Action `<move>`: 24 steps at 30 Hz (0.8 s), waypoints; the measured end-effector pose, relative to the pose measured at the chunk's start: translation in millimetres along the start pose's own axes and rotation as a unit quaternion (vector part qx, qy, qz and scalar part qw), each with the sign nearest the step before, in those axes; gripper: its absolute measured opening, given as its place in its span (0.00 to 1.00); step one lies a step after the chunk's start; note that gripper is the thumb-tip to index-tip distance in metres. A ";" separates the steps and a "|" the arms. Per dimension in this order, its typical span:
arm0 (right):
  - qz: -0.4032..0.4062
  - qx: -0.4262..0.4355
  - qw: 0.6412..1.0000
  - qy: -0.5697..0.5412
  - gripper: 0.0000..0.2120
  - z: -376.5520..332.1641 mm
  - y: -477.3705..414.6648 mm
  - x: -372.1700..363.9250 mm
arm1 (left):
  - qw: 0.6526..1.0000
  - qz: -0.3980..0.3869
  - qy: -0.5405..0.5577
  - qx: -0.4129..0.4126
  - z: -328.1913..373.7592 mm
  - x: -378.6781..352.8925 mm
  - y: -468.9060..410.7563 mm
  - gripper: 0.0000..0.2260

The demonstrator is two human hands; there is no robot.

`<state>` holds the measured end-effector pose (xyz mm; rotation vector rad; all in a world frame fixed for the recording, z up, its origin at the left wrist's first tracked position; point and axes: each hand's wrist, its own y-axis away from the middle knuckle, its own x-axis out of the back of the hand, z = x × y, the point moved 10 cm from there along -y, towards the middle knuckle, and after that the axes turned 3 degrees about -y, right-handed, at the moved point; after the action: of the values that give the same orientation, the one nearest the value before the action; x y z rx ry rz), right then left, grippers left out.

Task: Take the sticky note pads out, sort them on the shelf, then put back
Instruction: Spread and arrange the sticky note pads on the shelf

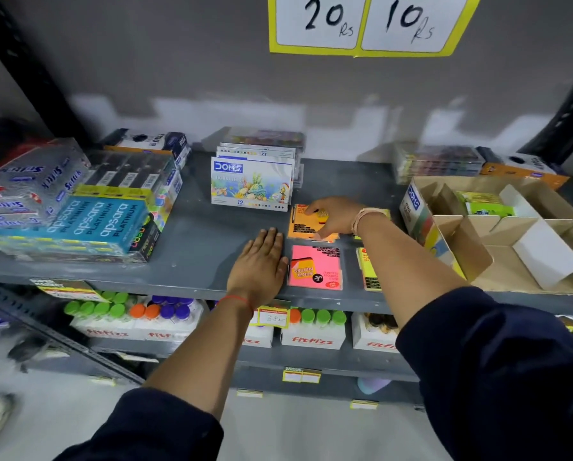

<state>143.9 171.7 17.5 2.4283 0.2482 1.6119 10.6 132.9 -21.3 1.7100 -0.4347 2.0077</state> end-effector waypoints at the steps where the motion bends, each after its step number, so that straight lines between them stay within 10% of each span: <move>1: -0.002 0.002 1.000 0.006 0.30 -0.5 0.7 -0.9 | 1.000 0.001 0.000 0.000 -0.3 0.4 -0.4 0.24; 24: -0.039 -0.060 0.994 0.083 0.29 62.1 119.2 11.6 | 1.000 0.000 -0.015 0.002 1.8 0.6 1.2 0.24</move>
<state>208.2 54.7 36.7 2.1717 0.2632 1.7433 11.3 131.0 -20.3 1.7446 -0.4414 1.9876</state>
